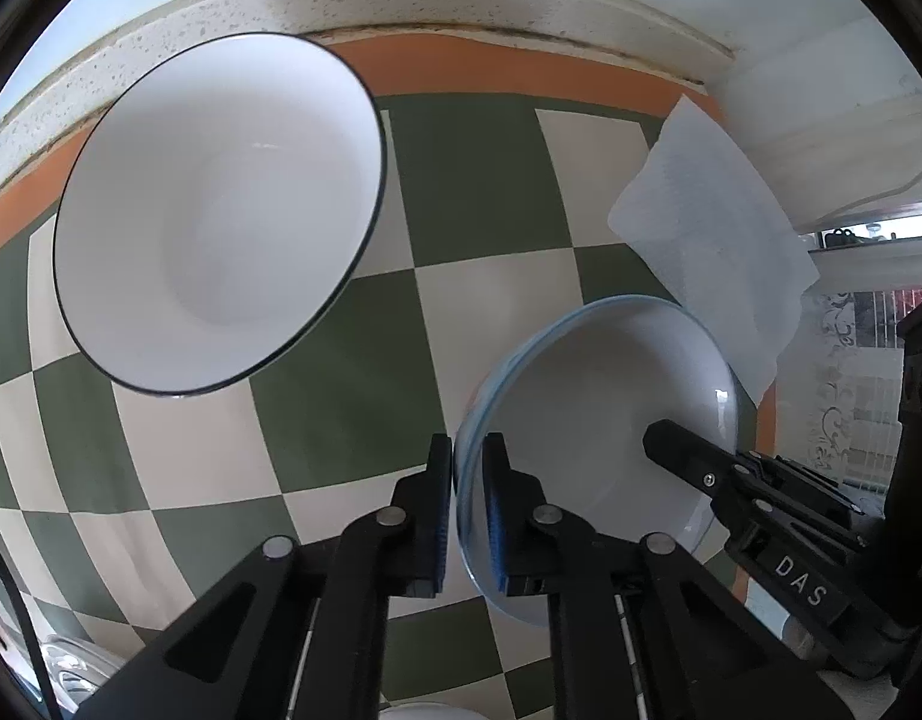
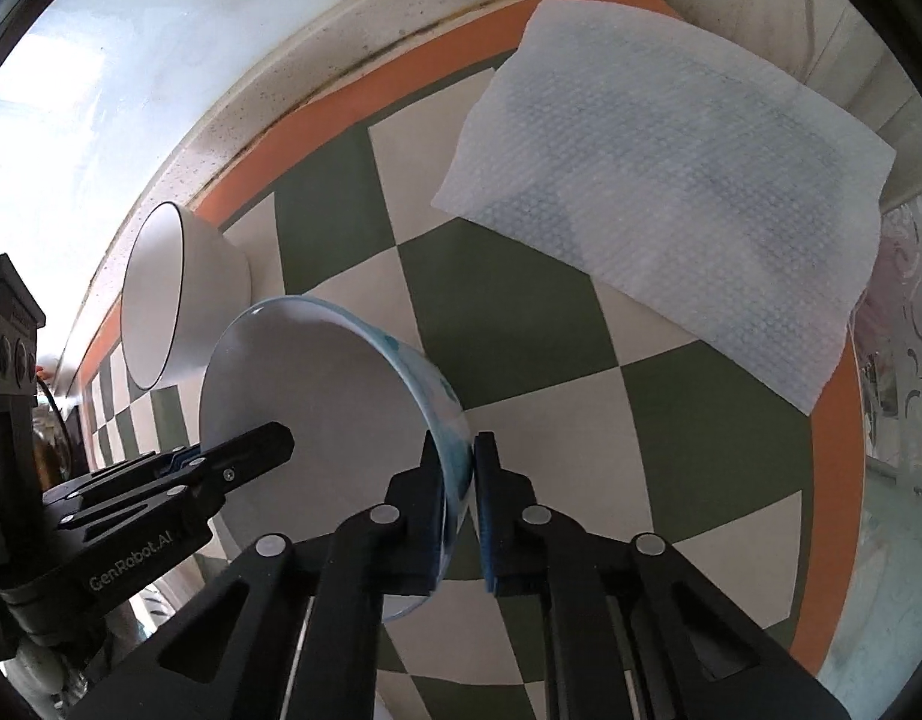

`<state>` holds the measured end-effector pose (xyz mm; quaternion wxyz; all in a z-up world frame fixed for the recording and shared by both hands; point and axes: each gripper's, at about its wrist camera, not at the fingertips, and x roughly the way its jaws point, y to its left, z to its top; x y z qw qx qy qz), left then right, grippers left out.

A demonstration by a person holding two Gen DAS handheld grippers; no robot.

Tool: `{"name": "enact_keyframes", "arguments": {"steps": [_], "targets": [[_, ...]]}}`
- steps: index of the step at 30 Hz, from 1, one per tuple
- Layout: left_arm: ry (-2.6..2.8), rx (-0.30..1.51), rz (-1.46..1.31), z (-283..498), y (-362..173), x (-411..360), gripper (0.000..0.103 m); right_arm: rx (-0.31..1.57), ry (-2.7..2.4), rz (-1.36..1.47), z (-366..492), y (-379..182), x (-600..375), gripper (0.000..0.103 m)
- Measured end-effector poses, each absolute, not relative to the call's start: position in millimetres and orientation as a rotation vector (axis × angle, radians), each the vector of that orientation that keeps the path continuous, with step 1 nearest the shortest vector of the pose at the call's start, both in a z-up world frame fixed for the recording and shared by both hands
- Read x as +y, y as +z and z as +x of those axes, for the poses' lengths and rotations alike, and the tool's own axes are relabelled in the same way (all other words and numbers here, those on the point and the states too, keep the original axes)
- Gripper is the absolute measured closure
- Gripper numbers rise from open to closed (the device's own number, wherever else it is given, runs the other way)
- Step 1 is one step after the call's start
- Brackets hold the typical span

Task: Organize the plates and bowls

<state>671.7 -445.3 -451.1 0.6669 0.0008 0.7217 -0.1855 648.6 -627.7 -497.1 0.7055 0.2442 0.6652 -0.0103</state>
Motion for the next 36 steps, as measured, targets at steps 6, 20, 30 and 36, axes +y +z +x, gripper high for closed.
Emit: {"name": "enact_keyframes", "arguments": {"steps": [6, 20, 30, 36], "targets": [[-0.407, 1.618, 0.026, 670, -447, -446, 0.094, 1.484, -0.024, 0.531, 650, -497, -624, 0.093], [-0.419, 1.572, 0.037, 645, -414, -450, 0.094, 1.469, 0.008, 0.540, 639, -467, -619, 0.093], [-0.449, 1.511, 0.008, 600, -362, -412, 0.094, 1.449, 0.063, 0.542, 591, -424, -598, 0.093], [-0.464, 1.494, 0.010, 557, -342, -384, 0.094, 1.429, 0.096, 0.530, 548, -396, -578, 0.092]]}}
